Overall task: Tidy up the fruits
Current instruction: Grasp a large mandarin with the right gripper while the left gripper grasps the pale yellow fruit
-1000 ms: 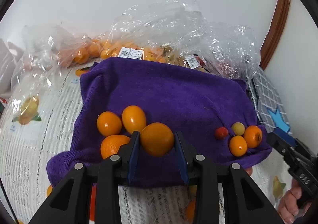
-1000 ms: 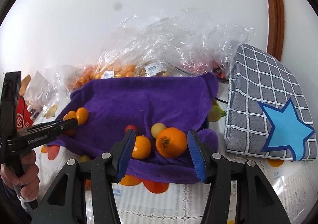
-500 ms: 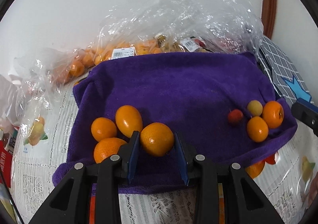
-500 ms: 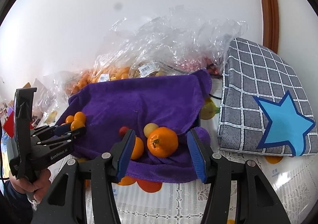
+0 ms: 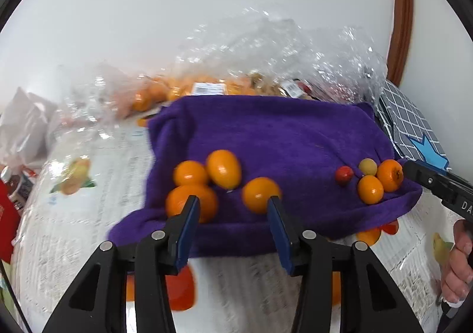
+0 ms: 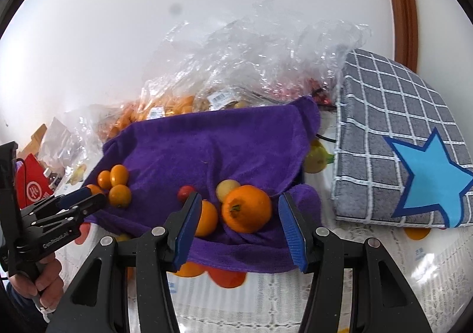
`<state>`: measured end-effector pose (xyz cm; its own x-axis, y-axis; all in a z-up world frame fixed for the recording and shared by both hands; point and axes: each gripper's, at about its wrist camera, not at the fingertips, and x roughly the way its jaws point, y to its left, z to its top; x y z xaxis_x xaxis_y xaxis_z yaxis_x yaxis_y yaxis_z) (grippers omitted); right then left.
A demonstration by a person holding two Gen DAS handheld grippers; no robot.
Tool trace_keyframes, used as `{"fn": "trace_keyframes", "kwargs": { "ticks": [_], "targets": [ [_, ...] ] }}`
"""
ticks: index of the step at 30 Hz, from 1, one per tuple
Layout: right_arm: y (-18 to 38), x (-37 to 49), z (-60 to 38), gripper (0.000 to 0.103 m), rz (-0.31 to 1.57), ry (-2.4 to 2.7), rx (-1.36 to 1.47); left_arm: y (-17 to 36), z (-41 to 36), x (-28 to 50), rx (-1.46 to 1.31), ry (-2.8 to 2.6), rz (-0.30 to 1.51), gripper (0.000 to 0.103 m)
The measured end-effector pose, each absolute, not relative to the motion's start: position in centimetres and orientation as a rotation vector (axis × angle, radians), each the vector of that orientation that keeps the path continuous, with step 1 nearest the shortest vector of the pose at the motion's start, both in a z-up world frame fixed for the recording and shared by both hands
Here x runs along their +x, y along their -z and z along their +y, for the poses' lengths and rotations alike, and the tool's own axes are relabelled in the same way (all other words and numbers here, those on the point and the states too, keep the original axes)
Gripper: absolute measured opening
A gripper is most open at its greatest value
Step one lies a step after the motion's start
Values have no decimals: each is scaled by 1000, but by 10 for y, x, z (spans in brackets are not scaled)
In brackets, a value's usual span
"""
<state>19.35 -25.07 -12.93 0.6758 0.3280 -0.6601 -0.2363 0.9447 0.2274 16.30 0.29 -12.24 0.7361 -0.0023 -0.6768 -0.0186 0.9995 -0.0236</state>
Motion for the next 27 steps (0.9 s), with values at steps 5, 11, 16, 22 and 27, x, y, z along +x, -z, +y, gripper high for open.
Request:
{"fn": "trace_keyframes", "kwargs": {
  "ticks": [5,11,16,22,27],
  "targets": [
    [133,184,-231,54,775,-372,129,123,33,139,-83,-26,719,47],
    [140,152,-197,51,814,-431,126,138,64,118,-60,-87,735,48],
    [143,131,-170,51,851,-507,135,139,92,107,-206,-61,726,48],
    [159,130,-140,51,922,-521,108,143,99,104,-258,-36,752,48],
    [170,133,-117,47,952,-470,9,148,102,106,-288,-22,783,48]
  ]
}}
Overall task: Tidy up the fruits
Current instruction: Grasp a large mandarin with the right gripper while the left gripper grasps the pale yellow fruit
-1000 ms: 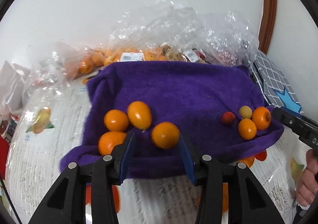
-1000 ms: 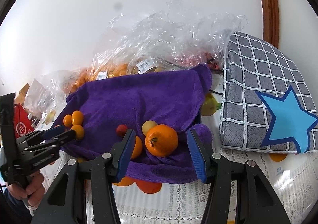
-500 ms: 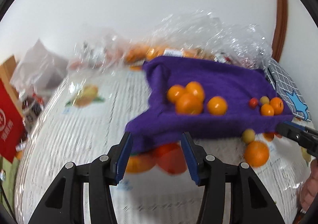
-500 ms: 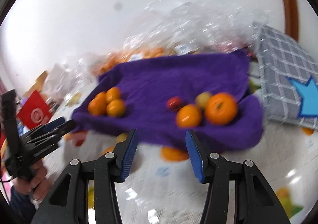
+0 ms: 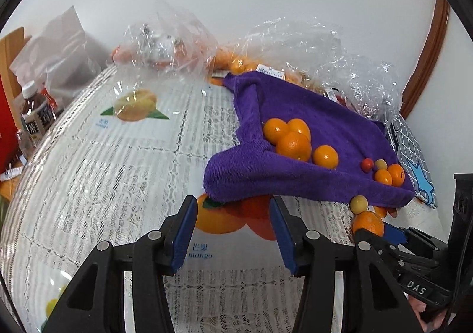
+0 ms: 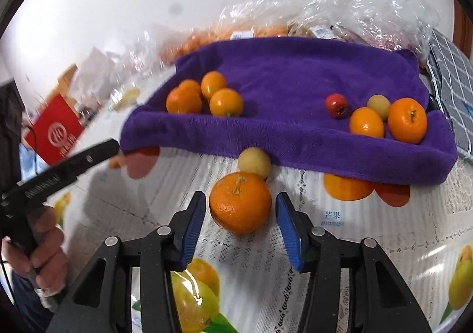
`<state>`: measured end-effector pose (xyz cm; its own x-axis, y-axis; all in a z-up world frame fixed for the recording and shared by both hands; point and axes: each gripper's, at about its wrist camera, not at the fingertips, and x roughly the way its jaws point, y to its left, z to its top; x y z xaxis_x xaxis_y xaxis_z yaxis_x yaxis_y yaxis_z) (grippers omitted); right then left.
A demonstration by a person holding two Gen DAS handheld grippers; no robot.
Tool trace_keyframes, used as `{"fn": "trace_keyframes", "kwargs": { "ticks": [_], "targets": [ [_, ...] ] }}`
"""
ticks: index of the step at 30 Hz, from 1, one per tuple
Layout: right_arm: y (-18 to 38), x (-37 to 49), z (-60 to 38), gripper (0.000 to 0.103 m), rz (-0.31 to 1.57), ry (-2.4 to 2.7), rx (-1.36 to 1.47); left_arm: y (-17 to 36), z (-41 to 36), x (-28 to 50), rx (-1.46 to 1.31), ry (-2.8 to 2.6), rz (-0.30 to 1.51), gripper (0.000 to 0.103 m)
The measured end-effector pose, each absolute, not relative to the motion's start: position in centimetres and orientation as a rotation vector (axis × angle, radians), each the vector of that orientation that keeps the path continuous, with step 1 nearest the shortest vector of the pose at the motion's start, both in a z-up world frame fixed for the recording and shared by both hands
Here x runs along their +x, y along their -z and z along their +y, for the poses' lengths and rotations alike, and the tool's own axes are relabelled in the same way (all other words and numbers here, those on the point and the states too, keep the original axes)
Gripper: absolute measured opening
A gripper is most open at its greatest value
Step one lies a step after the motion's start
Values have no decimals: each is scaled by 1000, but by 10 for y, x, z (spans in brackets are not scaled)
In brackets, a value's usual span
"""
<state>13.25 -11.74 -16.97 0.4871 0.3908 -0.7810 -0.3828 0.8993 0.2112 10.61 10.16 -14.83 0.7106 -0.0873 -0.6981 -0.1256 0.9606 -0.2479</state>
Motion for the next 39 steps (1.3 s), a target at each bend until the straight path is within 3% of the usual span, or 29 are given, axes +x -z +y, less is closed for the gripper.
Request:
{"fn": "trace_keyframes", "kwargs": {
  "ticks": [2,14,33,38,39],
  "targets": [
    [170,130,-117,42,940,-460,0,149,100,105,-286,-21,785,48],
    [160,106,-184,41,855,-347,16,153,81,106,-217,42,792,46],
    [158,86,-260,41,805,-244,27,160,-34,141,-151,282,866,47],
    [159,87,-266,41,806,-268,65,165,-51,147,-55,256,888,25],
    [159,87,-266,41,805,-269,63,166,-53,146,-52,271,889,25]
  ]
}}
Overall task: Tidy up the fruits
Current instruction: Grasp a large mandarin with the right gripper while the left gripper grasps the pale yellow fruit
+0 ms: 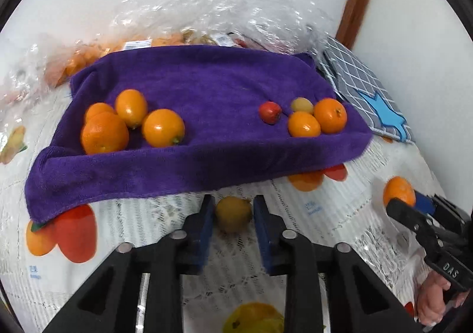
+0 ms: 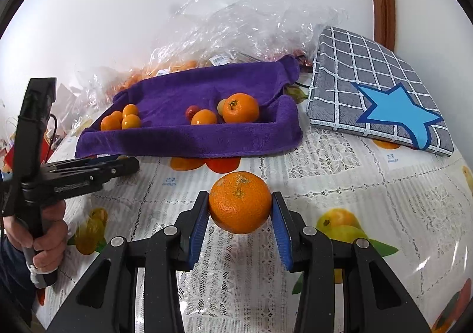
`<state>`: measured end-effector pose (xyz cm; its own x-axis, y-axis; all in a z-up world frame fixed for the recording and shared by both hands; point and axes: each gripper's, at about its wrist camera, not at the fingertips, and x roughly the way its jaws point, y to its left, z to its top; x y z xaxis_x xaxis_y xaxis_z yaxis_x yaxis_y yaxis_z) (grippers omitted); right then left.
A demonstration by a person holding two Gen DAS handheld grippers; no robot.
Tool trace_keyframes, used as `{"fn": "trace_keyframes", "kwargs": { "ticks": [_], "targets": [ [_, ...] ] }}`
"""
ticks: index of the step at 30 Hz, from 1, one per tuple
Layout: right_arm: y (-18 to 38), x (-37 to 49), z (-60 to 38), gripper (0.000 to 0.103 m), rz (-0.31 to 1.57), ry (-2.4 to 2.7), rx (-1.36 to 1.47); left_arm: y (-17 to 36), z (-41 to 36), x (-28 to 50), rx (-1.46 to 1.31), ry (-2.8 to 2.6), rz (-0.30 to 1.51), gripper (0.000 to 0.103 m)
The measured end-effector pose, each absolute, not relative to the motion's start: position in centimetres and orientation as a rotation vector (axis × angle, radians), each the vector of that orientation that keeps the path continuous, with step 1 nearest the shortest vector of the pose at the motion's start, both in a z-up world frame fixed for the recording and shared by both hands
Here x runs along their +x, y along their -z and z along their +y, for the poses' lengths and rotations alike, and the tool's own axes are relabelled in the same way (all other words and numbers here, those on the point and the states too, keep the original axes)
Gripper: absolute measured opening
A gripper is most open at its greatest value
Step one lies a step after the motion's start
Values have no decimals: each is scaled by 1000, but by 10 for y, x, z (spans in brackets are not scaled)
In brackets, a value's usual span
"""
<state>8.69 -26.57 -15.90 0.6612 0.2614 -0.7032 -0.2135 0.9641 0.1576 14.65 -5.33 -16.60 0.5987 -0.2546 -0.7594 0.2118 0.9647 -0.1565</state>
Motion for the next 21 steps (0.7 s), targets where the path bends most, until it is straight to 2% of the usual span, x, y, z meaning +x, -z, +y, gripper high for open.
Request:
{"fn": "trace_keyframes", "kwargs": {
  "ticks": [8,21],
  "targets": [
    [159,88,-264,41,814,-264,71,160,-36,138,-128,291,847,25],
    [160,90,-275,41,812,-204,131,149,-36,129,-91,275,780,25]
  ]
}}
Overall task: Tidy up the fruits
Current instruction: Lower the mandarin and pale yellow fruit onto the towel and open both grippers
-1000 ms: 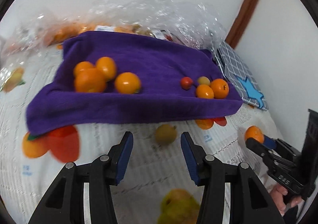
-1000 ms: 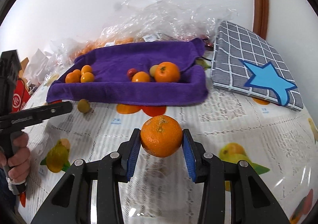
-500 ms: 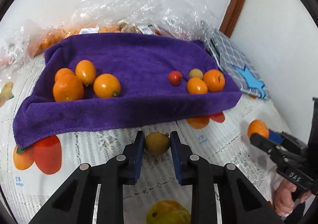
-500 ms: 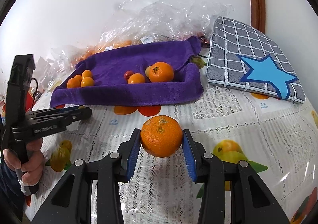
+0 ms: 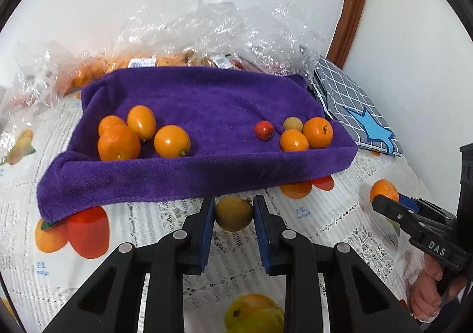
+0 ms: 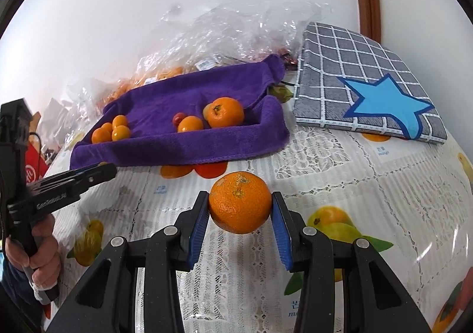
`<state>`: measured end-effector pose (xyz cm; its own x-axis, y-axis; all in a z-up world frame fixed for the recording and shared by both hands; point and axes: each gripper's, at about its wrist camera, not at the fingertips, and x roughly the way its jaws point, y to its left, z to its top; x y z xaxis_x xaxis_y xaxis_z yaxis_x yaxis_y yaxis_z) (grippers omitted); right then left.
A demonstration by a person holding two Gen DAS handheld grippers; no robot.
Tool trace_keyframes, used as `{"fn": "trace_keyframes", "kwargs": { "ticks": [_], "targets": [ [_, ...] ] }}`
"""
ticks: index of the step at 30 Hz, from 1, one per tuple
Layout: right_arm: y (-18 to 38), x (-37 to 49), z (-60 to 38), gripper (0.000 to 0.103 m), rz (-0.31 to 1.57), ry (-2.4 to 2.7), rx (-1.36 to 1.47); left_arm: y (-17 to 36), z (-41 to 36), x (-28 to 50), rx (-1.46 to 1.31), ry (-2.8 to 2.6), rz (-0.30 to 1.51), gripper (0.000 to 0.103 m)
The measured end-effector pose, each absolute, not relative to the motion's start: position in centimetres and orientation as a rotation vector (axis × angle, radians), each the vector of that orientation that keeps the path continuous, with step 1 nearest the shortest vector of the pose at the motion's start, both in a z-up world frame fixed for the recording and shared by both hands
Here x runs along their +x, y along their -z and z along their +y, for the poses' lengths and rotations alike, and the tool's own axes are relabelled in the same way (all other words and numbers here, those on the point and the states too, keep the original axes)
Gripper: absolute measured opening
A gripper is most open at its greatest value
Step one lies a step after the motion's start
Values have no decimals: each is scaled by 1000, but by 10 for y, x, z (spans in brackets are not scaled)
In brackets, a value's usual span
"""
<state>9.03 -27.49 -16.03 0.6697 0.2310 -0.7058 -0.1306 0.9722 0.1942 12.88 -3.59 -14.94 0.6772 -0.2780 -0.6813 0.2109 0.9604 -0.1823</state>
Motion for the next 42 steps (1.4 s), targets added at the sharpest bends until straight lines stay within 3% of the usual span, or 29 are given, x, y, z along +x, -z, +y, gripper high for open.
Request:
{"fn": "trace_keyframes", "kwargs": {
  "ticks": [16,28,42],
  "targets": [
    [118,125,-258,41,748,-217,164,127,11,134,-205,233,703,25],
    [100,194,-247,41,695,-230,117,97,53,191,-190,105,701,25],
    [132,264,-235,42,795,-234,103,113,36,276,-175,67,795,25]
  ]
}}
